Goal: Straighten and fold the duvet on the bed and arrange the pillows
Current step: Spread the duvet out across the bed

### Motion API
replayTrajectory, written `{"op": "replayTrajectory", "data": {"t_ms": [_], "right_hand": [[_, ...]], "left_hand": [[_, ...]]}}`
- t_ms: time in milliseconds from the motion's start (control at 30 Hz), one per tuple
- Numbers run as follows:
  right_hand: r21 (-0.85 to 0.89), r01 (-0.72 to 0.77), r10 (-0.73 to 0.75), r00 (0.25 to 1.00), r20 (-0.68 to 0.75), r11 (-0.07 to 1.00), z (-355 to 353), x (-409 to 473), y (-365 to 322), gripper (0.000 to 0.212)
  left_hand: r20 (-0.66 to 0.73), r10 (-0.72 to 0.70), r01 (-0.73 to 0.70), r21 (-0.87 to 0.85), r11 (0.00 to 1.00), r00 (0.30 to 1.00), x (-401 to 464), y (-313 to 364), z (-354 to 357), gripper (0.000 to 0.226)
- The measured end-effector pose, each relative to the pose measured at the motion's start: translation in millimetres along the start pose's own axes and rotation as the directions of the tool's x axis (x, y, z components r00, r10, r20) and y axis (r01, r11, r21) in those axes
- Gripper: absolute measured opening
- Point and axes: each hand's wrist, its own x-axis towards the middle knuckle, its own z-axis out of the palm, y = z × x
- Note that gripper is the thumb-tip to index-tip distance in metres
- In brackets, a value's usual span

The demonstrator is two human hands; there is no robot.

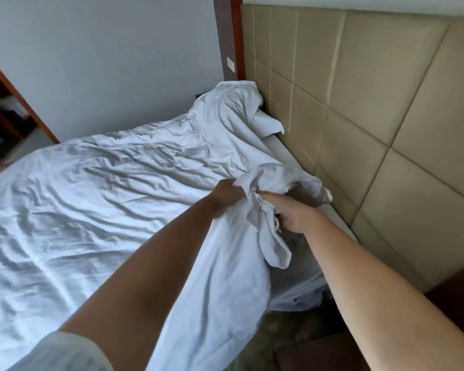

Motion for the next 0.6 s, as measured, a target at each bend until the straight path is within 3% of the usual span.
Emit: {"op": "replayTrajectory", "data": {"t_ms": [67, 167, 233, 300, 367, 400, 500, 600], "right_hand": [[-0.002, 0.045, -0.045, 0.991, -0.130, 0.999, 12, 10, -8, 0.017], [0.027, 0.088, -0.079, 0.965, -0.252, 0.996, 29, 30, -17, 0.012], [0.128, 0.120, -0.076, 0.948, -0.308, 0.984, 45, 39, -27, 0.015], [0.281, 0.179, -0.065, 0.926, -0.371, 0.943, 61, 50, -42, 0.024], [0.233, 0.206, -0.092, 0.902, -0.422, 0.950, 75, 61, -55, 0.023], [0.205, 0.216, -0.104, 0.887, -0.450, 0.954, 81, 68, -63, 0.020], [0.193, 0.247, -0.119, 0.854, -0.506, 0.950, 93, 88, -79, 0.020], [0.160, 0.254, -0.103, 0.776, -0.622, 0.954, 103, 106, -82, 0.010]], "left_hand": [[-0.024, -0.036, 0.033, -0.100, 0.994, 0.999, -2, -2, -11, 0.009], [0.032, -0.001, 0.008, -0.195, 0.981, 0.999, 3, -27, -38, 0.059], [0.088, 0.003, 0.001, -0.052, 0.999, 0.996, 4, -47, -55, 0.092], [0.157, -0.001, -0.036, 0.231, 0.972, 0.988, 8, -65, -66, 0.115], [0.171, -0.016, -0.051, 0.382, 0.923, 0.985, 17, -82, -76, 0.131], [0.152, -0.015, -0.052, 0.429, 0.902, 0.988, 24, -88, -82, 0.129], [0.063, 0.017, -0.053, 0.614, 0.787, 0.998, 49, -92, -111, 0.097], [0.180, -0.027, -0.121, 0.757, 0.642, 0.983, 78, -85, -140, 0.068]]}}
